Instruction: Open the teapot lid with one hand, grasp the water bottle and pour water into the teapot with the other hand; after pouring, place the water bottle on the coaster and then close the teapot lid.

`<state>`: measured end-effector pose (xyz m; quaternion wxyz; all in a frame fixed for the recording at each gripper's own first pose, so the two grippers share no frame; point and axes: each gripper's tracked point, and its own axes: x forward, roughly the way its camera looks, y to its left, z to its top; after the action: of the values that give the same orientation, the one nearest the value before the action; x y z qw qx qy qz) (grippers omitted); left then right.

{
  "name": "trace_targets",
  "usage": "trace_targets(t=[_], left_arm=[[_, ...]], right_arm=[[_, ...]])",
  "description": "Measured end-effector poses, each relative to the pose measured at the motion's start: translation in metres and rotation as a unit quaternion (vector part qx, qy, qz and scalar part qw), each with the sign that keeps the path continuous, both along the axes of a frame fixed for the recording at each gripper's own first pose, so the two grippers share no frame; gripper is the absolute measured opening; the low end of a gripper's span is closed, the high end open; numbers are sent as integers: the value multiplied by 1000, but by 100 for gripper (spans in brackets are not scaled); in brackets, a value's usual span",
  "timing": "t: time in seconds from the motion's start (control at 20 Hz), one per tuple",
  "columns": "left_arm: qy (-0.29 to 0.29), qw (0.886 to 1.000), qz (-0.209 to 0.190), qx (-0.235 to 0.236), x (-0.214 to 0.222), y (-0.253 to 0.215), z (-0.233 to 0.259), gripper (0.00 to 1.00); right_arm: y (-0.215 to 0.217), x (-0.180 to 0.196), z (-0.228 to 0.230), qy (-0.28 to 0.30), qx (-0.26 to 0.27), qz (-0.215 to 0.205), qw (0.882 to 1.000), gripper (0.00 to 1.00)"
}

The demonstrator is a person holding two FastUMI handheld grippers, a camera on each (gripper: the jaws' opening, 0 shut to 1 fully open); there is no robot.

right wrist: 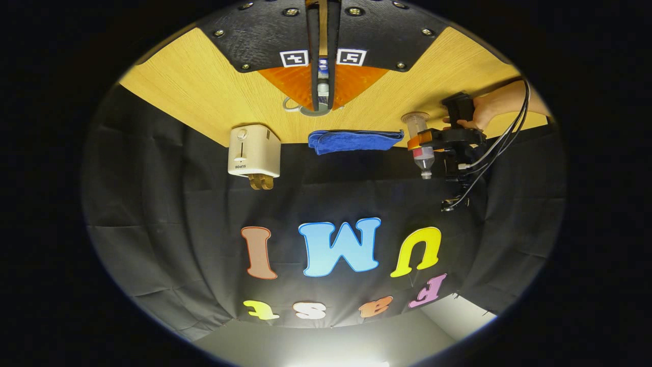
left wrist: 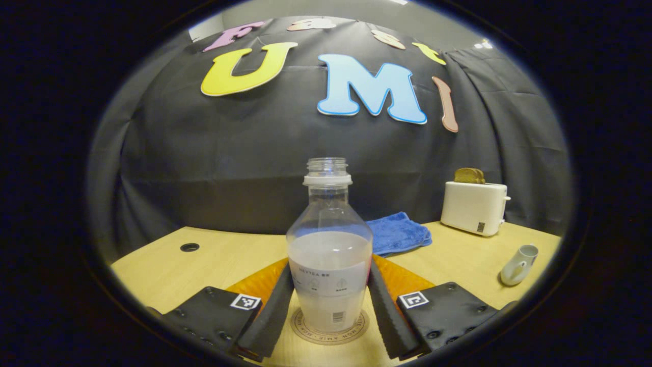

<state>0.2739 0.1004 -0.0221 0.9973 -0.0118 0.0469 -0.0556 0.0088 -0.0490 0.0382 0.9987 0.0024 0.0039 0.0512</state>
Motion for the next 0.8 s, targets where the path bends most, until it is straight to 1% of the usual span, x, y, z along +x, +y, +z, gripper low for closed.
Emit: trace_targets(t=[0.1,0.15,0.25,0.6,0.8], left_arm=[[0,1000,6,3,-4,3,3,93],[-2,1000,7,0,-5,4,4,100],[-2,1000,6,-6,-9,5,8,100],[-1,1000,11,-5,-28,5,13,100],[0,1000,16,-11,-51,5,13,100]], right_arm=[[1,-1,1,0,0,1,1000,6],[1,-2,1,-2,0,1,1000,6],[0,-3,2,-3,2,1,1000,6],[4,-13,3,-3,4,8,1000,6],[2,-14,6,-10,7,7,1000,6]])
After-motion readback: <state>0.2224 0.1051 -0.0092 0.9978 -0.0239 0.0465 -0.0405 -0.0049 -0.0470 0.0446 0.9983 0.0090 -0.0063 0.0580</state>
